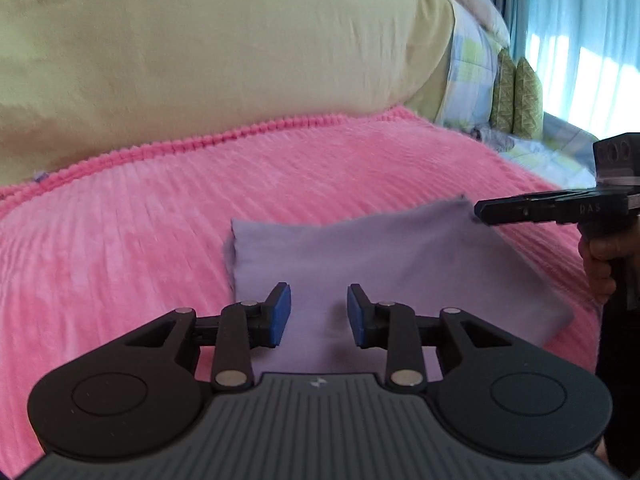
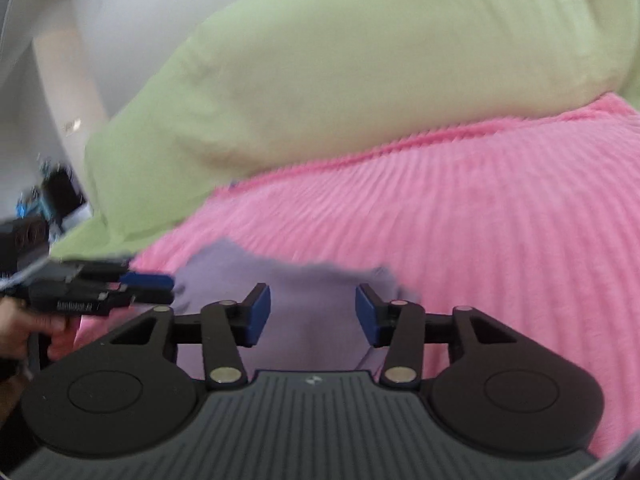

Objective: Fold clothes
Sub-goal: 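Smooth the folded lavender top square with both open tools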

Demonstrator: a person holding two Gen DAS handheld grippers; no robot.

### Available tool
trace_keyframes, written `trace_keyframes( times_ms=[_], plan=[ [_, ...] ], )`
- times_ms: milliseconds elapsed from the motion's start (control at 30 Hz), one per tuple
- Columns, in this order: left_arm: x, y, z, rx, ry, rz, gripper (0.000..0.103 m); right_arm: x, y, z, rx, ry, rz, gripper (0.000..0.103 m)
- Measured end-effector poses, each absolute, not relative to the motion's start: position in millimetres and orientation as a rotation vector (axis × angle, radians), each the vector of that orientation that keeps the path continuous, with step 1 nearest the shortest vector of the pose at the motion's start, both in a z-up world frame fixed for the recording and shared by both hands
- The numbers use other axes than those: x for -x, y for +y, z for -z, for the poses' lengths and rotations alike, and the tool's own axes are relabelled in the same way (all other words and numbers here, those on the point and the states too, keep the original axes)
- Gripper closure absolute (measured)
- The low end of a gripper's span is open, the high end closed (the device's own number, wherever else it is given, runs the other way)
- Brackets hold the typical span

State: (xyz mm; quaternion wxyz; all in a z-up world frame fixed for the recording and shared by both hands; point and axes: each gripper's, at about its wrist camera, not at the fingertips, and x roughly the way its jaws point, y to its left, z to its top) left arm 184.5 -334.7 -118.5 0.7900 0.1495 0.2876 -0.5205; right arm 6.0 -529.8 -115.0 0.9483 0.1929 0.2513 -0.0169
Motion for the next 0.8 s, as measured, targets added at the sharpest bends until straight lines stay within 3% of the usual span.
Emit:
trace_keyframes(
  times_ms=[300, 400, 800],
  plan=[
    [-169, -304, 108, -0.37, 0.592, 1.033, 0.065, 10, -510, 91, -0.401, 0.464, 0.079, 0.058],
    [-152, -300, 115, -0.429, 0.613, 1.037, 0.064, 14, -484, 98, -0.326, 0.532, 0.007, 0.052],
    [-143, -297, 122, -0.439, 0.641, 0.994, 0.063, 20, -456, 111, -0.176, 0.653, 0.06, 0.052]
  ],
)
